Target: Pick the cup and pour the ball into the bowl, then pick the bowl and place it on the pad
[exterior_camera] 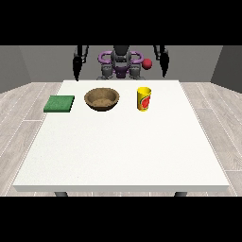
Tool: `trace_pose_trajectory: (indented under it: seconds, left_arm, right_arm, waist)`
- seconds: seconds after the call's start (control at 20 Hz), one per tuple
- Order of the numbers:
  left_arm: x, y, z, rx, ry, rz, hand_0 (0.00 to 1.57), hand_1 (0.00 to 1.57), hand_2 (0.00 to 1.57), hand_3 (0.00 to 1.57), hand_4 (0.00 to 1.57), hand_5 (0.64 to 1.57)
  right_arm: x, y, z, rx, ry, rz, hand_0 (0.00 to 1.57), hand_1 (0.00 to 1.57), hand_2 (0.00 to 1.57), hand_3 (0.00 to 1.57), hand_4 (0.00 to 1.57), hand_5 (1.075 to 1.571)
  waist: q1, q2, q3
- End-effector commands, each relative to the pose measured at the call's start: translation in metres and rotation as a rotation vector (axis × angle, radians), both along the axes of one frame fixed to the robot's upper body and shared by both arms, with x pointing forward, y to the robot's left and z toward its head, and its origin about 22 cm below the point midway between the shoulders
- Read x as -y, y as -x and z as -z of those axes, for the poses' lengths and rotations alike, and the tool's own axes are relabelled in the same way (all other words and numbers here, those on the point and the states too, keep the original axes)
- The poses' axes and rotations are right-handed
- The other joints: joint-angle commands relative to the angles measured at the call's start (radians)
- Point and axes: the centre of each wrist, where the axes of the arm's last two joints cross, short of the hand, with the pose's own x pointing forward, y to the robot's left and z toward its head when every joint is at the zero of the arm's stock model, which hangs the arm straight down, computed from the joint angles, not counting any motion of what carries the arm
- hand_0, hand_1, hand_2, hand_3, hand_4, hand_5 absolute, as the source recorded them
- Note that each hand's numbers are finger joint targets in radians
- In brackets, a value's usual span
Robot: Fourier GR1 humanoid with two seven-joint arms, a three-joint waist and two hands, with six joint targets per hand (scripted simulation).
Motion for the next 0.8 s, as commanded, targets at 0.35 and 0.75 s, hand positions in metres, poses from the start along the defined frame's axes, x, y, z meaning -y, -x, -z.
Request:
trace_pose_trajectory:
  seconds: [0.35, 0.75]
  left_arm:
    - [0.023, -0.017, -0.066, 0.136, 0.18, 0.081, 0.0, 0.0, 0.0, 0.0, 0.0, 1.535]
    - [0.028, 0.004, -0.07, -0.12, 0.342, 0.047, 0.0, 0.0, 0.0, 0.0, 0.0, 1.544]
  right_arm:
    - [-0.06, -0.02, -0.078, 0.2, -0.137, -0.146, 0.0, 0.0, 0.0, 0.0, 0.98, 1.57]
    - [-0.138, 0.022, -0.082, -0.148, -0.249, -0.131, 0.0, 0.0, 0.0, 0.0, 0.58, 1.568]
  waist:
    - [0.025, -0.444, -0.0101]
    - [0.005, -0.543, -0.0056]
